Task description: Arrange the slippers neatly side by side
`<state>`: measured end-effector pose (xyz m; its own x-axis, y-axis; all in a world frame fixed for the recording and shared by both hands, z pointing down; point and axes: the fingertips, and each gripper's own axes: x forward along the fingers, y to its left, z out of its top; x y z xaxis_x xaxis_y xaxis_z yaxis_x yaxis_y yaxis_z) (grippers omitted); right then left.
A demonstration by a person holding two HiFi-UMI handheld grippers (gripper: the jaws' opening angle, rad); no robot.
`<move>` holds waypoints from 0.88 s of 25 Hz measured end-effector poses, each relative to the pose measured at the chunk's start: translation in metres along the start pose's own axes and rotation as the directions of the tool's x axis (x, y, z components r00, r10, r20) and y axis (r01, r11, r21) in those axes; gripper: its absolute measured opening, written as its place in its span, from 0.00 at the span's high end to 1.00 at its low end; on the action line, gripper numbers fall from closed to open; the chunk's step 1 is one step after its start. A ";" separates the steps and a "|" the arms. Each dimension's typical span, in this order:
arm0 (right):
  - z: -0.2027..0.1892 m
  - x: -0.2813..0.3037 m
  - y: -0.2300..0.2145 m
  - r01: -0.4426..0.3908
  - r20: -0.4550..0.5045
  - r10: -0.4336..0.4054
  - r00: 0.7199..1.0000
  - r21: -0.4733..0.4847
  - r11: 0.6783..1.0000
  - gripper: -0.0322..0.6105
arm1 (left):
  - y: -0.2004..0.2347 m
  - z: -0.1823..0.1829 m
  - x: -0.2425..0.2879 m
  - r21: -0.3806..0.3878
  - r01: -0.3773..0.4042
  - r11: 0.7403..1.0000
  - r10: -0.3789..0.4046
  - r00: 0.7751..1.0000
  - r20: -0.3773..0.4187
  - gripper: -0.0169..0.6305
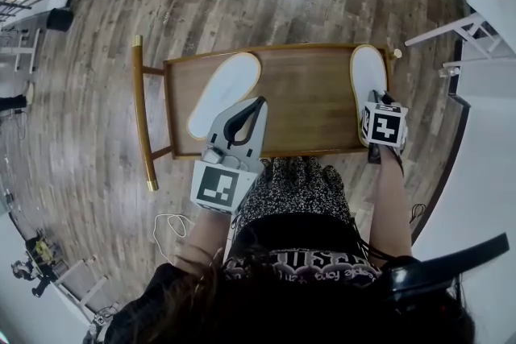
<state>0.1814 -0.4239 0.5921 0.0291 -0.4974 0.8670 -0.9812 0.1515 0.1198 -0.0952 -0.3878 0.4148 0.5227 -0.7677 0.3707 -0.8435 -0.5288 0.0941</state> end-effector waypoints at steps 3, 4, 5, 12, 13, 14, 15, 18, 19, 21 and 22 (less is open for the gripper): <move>0.007 -0.007 0.002 -0.028 0.021 0.027 0.999 0.023 0.999 0.77 | 0.005 0.000 -0.005 -0.012 -0.018 1.000 0.018 1.000 0.005 0.99; 0.009 -0.011 0.003 -0.034 0.024 0.033 0.999 0.031 0.999 0.76 | 0.006 -0.001 -0.006 -0.013 -0.023 1.000 0.023 1.000 0.007 0.99; 0.013 -0.014 0.003 -0.037 0.029 0.036 0.999 0.036 0.999 0.76 | 0.007 -0.002 -0.008 -0.008 -0.028 1.000 0.028 1.000 0.009 0.99; 0.038 -0.054 0.029 -0.021 0.129 0.029 0.991 -0.058 0.998 0.75 | 0.034 -0.014 -0.027 -0.022 -0.097 0.995 0.097 0.995 0.026 0.99; 0.039 -0.057 0.042 -0.046 0.131 0.056 0.990 -0.078 0.996 0.75 | 0.039 -0.015 -0.031 -0.023 -0.107 0.994 0.108 0.994 0.030 0.99; 0.041 -0.059 0.057 -0.077 0.133 0.090 0.987 -0.098 0.992 0.75 | 0.045 -0.017 -0.036 -0.024 -0.119 0.993 0.120 0.992 0.031 0.99; 0.042 -0.061 0.074 -0.113 0.132 0.128 0.983 -0.115 0.987 0.75 | 0.051 -0.018 -0.040 -0.030 -0.133 0.991 0.134 0.991 0.030 0.99; 0.046 -0.065 0.131 -0.251 0.116 0.264 0.958 -0.117 0.961 0.75 | 0.067 -0.022 -0.052 -0.049 -0.175 0.983 0.176 0.984 0.025 0.99; 0.046 -0.067 0.150 -0.303 0.109 0.314 0.943 -0.104 0.947 0.75 | 0.071 -0.024 -0.055 -0.049 -0.184 0.982 0.185 0.982 0.024 0.99; 0.048 -0.073 0.185 -0.396 0.100 0.403 0.910 -0.086 0.914 0.75 | 0.078 -0.033 -0.058 -0.043 -0.189 0.981 0.190 0.982 0.005 0.99; 0.049 -0.076 0.198 -0.426 0.098 0.433 0.896 -0.088 0.900 0.75 | 0.080 -0.042 -0.057 -0.032 -0.185 0.982 0.184 0.983 -0.018 0.99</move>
<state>-0.0248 -0.3980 0.5266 -0.4178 -0.4636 0.7814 -0.8791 0.4236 -0.2188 -0.1983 -0.3713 0.4397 0.3561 -0.8454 0.3980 -0.9291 -0.3659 0.0540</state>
